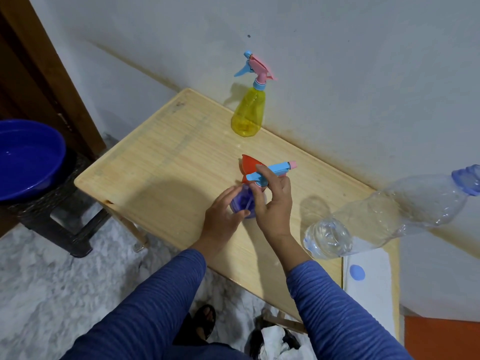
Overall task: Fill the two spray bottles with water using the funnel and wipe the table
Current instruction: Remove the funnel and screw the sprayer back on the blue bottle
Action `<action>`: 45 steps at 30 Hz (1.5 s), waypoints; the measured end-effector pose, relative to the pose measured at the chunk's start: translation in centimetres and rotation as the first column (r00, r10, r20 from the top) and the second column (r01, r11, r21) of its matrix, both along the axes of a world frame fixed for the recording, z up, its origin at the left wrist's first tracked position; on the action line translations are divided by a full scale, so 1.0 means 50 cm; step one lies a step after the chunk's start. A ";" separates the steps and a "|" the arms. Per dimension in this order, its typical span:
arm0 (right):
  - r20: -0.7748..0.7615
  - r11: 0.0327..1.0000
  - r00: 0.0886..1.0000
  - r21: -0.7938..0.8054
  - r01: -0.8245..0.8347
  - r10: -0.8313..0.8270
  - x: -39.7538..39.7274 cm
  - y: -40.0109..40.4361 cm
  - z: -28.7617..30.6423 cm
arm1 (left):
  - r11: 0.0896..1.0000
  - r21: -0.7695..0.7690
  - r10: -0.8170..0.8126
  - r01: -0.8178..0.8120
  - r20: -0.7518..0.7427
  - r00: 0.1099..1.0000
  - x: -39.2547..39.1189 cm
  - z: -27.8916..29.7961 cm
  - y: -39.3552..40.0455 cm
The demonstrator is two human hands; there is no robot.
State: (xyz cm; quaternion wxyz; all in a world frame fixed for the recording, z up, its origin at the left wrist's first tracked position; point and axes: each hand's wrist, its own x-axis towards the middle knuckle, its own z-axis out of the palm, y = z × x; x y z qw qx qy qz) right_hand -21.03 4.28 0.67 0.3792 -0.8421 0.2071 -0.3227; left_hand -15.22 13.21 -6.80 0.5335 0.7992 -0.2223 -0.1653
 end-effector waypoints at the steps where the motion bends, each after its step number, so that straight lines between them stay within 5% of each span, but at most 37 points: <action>1: -0.004 0.999 1.000 0.017 0.028 -0.028 0.006 0.003 0.000 | 1.000 0.008 0.000 0.000 -0.006 1.000 0.000 -0.001 0.000; 9: -0.017 0.997 0.998 -0.027 -0.067 0.066 -0.008 0.003 -0.004 | 0.999 -0.031 -0.005 0.005 0.010 1.000 0.000 -0.007 0.001; 16: -0.004 0.997 0.999 0.064 0.048 -0.048 0.015 0.009 -0.007 | 0.999 -0.033 0.012 -0.012 -0.011 1.000 -0.004 0.002 0.002; 21: -0.031 0.998 0.998 -0.005 -0.061 0.061 -0.005 0.006 -0.003 | 0.999 -0.032 0.027 -0.027 -0.017 0.999 -0.002 -0.002 0.002; 45: -0.062 1.000 0.998 -0.012 -0.024 0.024 -0.003 0.007 -0.001 | 0.999 -0.031 0.036 -0.036 0.012 0.999 -0.005 0.000 -0.001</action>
